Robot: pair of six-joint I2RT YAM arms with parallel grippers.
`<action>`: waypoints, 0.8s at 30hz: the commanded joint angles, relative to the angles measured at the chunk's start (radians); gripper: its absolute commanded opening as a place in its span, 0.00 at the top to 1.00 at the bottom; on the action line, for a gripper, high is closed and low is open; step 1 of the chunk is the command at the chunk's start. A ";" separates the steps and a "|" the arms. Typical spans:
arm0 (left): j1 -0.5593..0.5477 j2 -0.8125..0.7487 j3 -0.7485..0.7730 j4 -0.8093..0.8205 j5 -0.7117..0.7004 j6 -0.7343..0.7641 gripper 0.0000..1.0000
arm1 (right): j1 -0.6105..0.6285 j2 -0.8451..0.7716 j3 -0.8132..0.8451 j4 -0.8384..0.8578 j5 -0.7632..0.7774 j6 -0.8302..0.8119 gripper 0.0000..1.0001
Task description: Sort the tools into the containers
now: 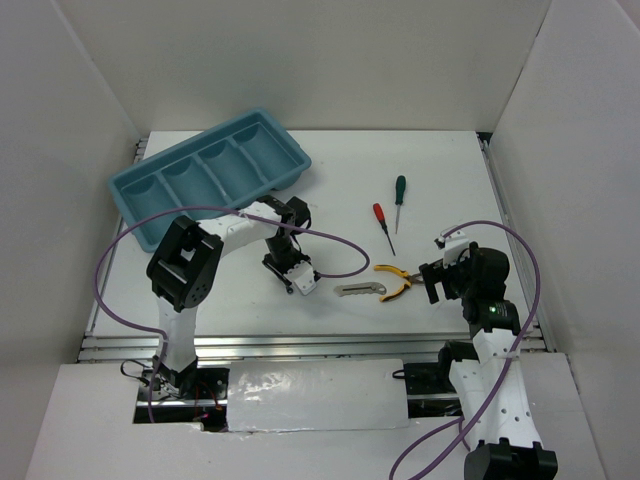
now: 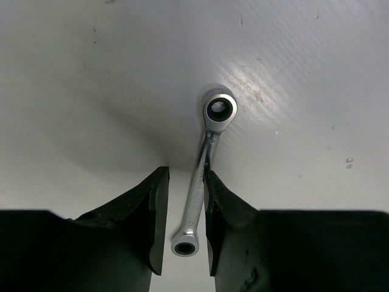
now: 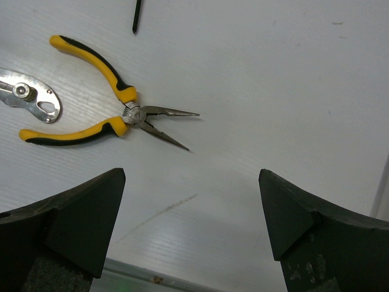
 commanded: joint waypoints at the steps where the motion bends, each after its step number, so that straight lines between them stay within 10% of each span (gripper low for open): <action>1: 0.007 -0.023 -0.037 0.022 -0.046 -0.005 0.57 | -0.008 0.001 0.057 -0.006 0.000 0.008 0.00; 24: -0.089 -0.150 -0.276 0.171 -0.175 -0.061 0.75 | -0.008 -0.010 0.059 -0.002 0.014 0.014 0.00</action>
